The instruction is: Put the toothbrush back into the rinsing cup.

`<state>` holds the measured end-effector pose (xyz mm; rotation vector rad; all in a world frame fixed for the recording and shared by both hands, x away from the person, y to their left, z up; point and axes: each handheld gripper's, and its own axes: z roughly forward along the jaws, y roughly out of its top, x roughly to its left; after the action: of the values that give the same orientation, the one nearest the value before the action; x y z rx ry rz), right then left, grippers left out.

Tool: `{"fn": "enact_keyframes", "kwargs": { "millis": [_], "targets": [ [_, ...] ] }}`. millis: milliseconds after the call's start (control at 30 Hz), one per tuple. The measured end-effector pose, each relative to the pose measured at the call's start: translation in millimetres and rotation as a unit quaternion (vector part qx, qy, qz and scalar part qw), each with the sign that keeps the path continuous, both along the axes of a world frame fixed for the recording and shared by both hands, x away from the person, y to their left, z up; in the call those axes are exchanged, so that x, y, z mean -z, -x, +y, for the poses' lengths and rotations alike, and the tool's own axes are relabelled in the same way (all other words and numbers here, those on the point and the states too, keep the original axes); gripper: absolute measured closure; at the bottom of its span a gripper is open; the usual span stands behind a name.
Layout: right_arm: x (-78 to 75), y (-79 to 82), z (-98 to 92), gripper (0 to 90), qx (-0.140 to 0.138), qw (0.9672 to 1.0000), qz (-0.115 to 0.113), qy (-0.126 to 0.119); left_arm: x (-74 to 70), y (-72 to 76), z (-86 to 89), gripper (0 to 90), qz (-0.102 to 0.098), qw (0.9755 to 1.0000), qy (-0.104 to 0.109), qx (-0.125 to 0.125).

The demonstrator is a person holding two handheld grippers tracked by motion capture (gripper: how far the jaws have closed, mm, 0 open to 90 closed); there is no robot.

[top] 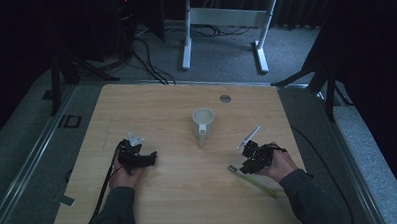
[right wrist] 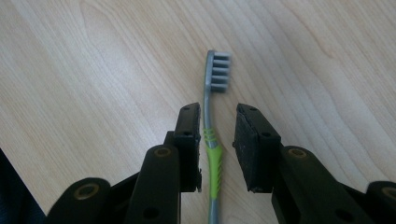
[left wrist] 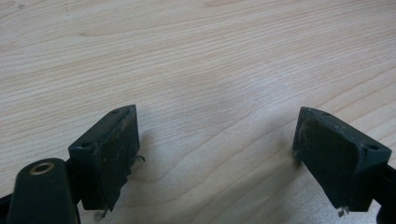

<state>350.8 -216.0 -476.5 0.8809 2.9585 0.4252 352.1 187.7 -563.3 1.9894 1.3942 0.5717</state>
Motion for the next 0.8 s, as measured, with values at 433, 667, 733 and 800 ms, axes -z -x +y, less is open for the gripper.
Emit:
{"fn": "enact_keyframes", "kwargs": {
  "millis": [433, 667, 733, 800],
  "targets": [
    [3.1, 0.8, 1.3, 70.5, -0.006, 0.9997, 0.014, 0.018, 0.0, 0.0, 0.0, 15.1, 0.000, 1.0000, 0.000, 0.000],
    [5.1, 1.8, 3.0, 70.7, -0.013, 0.9994, 0.020, 0.026, 0.0, 0.0, 0.0, 15.1, 0.000, 1.0000, 0.000, 0.000],
    [5.9, 2.4, 3.7, 70.8, -0.014, 0.9992, 0.022, 0.029, 0.0, 0.0, 0.0, 15.1, 0.000, 1.0000, 0.000, 0.000],
    [6.7, 2.6, 4.0, 71.0, -0.017, 0.9990, 0.024, 0.033, 0.0, 0.0, 0.0, 15.1, 0.000, 1.0000, 0.000, 0.000]
  ]
}}
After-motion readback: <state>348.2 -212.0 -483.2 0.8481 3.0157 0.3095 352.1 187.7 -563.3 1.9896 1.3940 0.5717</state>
